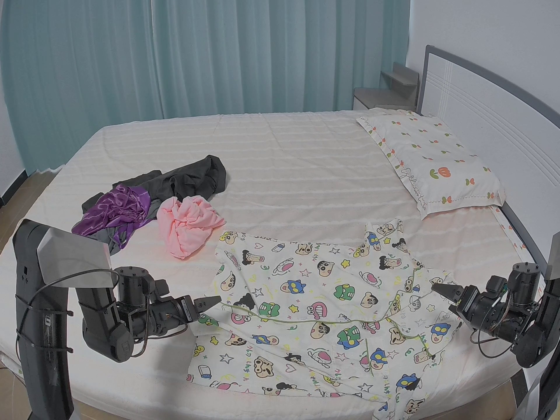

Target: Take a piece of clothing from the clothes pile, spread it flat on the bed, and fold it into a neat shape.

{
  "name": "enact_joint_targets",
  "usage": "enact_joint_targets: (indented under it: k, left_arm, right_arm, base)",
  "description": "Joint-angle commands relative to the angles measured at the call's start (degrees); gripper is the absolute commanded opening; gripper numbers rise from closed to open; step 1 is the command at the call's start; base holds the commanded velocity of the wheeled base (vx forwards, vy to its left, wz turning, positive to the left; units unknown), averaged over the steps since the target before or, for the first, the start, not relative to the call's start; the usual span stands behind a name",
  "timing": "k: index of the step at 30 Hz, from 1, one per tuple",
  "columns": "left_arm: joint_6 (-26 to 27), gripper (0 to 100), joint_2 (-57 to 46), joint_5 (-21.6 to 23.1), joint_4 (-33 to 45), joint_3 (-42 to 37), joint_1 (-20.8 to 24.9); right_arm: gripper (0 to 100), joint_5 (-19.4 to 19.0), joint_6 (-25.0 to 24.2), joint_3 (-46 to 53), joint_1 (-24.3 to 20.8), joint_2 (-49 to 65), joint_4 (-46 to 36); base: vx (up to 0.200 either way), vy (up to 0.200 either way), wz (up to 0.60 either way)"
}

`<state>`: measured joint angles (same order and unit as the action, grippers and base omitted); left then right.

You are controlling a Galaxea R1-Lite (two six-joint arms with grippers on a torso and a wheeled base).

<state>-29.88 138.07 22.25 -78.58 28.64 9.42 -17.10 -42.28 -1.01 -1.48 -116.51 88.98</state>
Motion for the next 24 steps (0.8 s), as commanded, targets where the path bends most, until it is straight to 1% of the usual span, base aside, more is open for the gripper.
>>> enact_joint_targets:
  k: [1,6,8,9,19,24]
  left_arm:
    - [0.0,100,1.0,0.0,-0.1,-0.5,0.2]
    - [0.3,100,0.8,0.0,-0.1,-2.1,1.0]
    - [1.5,100,1.0,0.0,-0.1,-1.9,1.0]
    - [1.8,0,1.0,-0.1,-0.1,-1.9,1.0]
    - [2.1,0,0.8,-0.6,-0.5,-1.1,0.2]
    - [2.1,0,0.2,-0.7,-0.8,0.8,0.4]
  right_arm:
    - [100,0.0,0.0,1.0,0.0,-0.1,1.0]
    - [100,0.0,0.0,1.0,0.1,-0.3,1.0]
    - [100,0.0,0.0,1.0,0.0,-0.3,1.0]
    - [100,0.0,0.0,1.0,0.0,-0.3,1.0]
    - [100,0.0,0.0,1.0,0.0,-0.2,1.0]
    - [100,0.0,0.1,1.0,0.0,-0.3,1.0]
  base:
    - [0.0,0.0,0.0]
    - [0.0,0.0,0.0]
    - [0.0,0.0,0.0]
    - [0.0,0.0,0.0]
    - [0.0,0.0,0.0]
    - [0.0,0.0,0.0]
